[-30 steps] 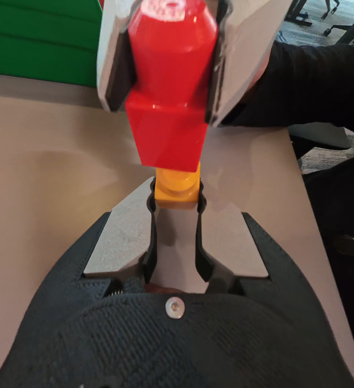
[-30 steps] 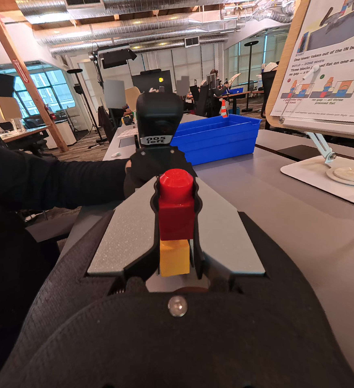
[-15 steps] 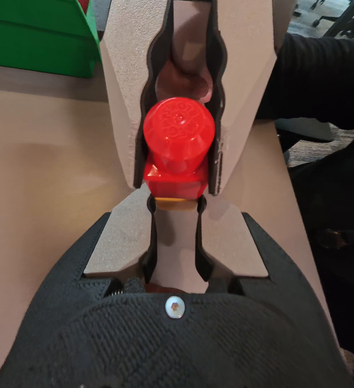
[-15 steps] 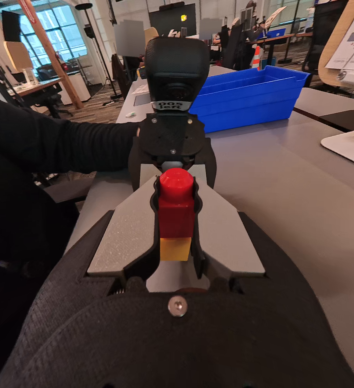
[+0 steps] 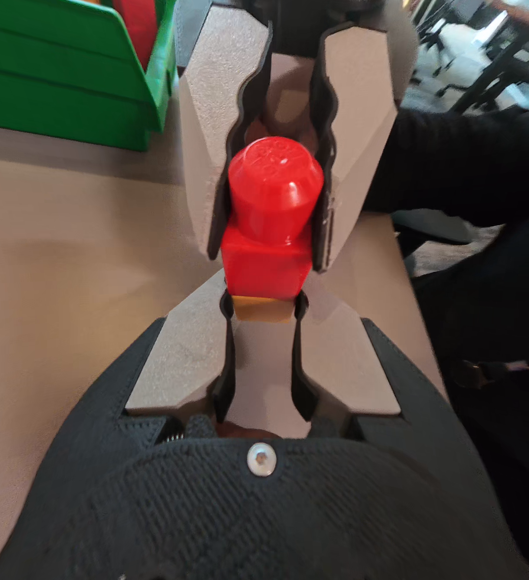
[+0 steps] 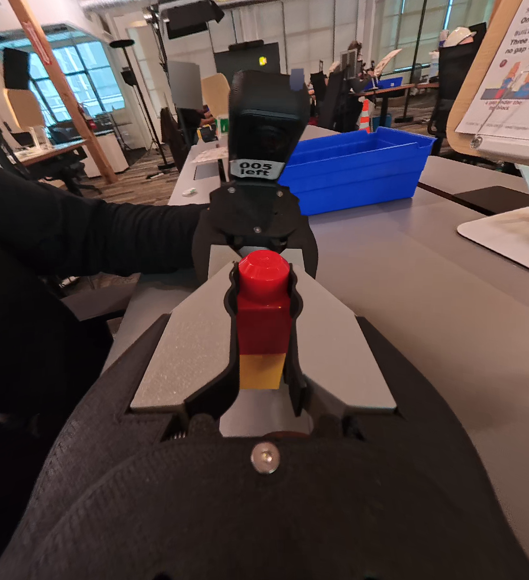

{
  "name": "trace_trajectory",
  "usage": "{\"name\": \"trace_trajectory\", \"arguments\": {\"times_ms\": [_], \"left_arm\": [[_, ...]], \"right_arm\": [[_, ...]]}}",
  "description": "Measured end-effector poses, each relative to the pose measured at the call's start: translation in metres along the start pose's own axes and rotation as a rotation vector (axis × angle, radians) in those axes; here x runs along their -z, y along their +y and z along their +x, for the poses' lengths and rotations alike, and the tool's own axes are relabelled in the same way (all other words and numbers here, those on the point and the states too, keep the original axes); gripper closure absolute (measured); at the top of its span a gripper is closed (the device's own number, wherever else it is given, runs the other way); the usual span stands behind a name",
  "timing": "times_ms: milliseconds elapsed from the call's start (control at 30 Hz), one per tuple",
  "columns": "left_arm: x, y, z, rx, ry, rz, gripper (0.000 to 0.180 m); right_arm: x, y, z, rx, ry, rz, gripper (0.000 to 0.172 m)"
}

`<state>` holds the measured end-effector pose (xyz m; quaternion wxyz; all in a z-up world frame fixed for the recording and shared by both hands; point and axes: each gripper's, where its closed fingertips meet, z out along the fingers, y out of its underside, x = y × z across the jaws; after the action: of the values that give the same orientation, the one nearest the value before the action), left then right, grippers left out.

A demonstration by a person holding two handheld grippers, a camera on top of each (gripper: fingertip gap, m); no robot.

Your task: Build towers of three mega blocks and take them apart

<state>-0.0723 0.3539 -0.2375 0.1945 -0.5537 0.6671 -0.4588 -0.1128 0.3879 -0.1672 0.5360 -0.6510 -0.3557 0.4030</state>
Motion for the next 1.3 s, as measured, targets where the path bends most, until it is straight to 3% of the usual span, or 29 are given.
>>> {"name": "trace_trajectory", "arguments": {"times_ms": [333, 633, 733, 833, 933, 1067, 1300], "left_arm": [[-0.002, 0.007, -0.010, 0.016, -0.063, -0.043, 0.146], [0.000, 0.007, 0.005, 0.011, 0.009, -0.036, 0.145], [0.003, 0.002, 0.003, -0.022, -0.036, -0.022, 0.145], [0.009, -0.003, -0.015, -0.039, -0.129, 0.014, 0.145], [0.025, 0.007, -0.058, -0.019, -0.321, -0.002, 0.144], [0.050, 0.031, -0.115, 0.029, -0.528, -0.025, 0.144], [0.062, 0.057, -0.140, 0.070, -0.550, -0.120, 0.144]], "right_arm": [[-0.005, 0.009, 0.006, 0.059, 0.062, -0.043, 0.144], [-0.003, 0.006, -0.007, 0.042, -0.036, -0.015, 0.143], [-0.002, 0.000, -0.008, 0.077, -0.021, 0.014, 0.144], [-0.003, -0.007, 0.005, 0.082, 0.062, 0.067, 0.142], [0.006, -0.014, 0.021, 0.074, 0.153, 0.113, 0.121], [0.017, -0.022, 0.030, 0.019, 0.171, 0.170, 0.128], [0.009, -0.013, 0.029, 0.008, 0.153, 0.126, 0.133]]}}
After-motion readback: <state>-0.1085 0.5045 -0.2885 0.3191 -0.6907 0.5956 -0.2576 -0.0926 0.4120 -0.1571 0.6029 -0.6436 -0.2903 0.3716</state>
